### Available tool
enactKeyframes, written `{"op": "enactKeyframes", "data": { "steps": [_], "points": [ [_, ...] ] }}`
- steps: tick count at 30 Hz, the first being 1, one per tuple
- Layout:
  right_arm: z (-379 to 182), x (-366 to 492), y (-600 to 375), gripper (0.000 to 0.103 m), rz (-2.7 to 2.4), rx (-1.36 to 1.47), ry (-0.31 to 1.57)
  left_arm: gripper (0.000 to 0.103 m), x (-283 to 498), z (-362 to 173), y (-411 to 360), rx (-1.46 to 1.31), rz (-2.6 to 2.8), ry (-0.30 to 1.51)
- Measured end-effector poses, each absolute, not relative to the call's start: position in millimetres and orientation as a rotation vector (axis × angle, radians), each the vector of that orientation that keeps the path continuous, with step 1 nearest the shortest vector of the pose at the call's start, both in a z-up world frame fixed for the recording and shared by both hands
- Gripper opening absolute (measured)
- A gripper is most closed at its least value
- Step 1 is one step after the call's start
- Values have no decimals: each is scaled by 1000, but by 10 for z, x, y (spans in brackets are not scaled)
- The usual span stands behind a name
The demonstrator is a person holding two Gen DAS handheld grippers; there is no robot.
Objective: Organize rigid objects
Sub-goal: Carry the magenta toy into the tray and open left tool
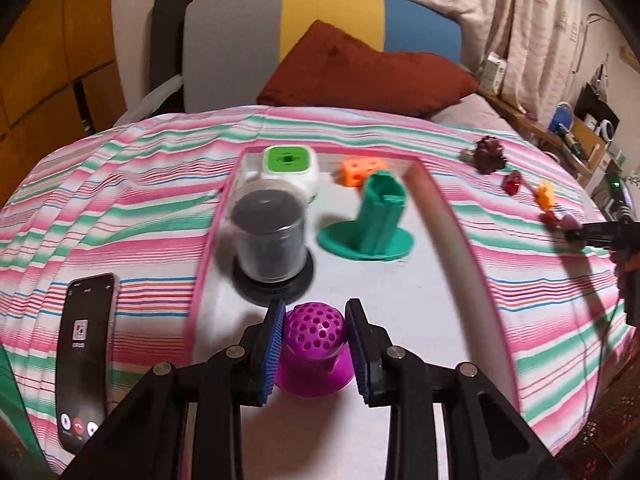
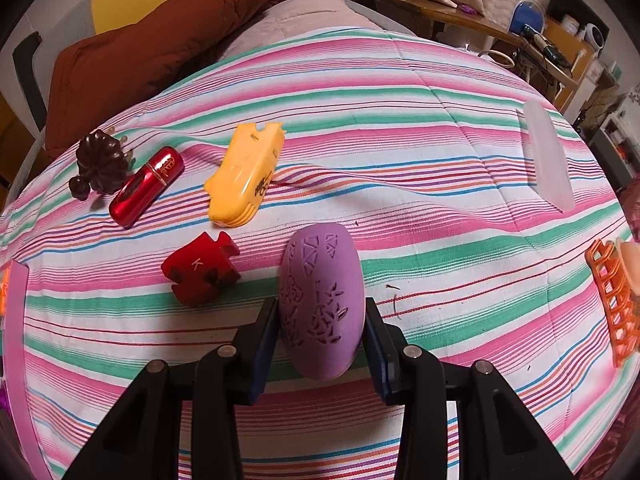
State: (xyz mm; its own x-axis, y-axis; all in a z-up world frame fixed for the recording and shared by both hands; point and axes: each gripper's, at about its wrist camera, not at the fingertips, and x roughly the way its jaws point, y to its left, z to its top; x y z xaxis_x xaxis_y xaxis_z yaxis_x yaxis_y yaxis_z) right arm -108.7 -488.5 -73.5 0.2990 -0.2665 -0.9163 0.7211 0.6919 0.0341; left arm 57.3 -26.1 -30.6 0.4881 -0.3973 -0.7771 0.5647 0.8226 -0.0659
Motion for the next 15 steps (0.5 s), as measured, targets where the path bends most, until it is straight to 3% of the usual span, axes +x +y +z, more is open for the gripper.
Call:
{"op": "enactKeyframes", "data": {
  "steps": [15],
  "points": [
    [-734, -1089, -4905, 41, -692, 499, 1078, 31, 642, -347, -156, 256, -504, 843]
  ]
}}
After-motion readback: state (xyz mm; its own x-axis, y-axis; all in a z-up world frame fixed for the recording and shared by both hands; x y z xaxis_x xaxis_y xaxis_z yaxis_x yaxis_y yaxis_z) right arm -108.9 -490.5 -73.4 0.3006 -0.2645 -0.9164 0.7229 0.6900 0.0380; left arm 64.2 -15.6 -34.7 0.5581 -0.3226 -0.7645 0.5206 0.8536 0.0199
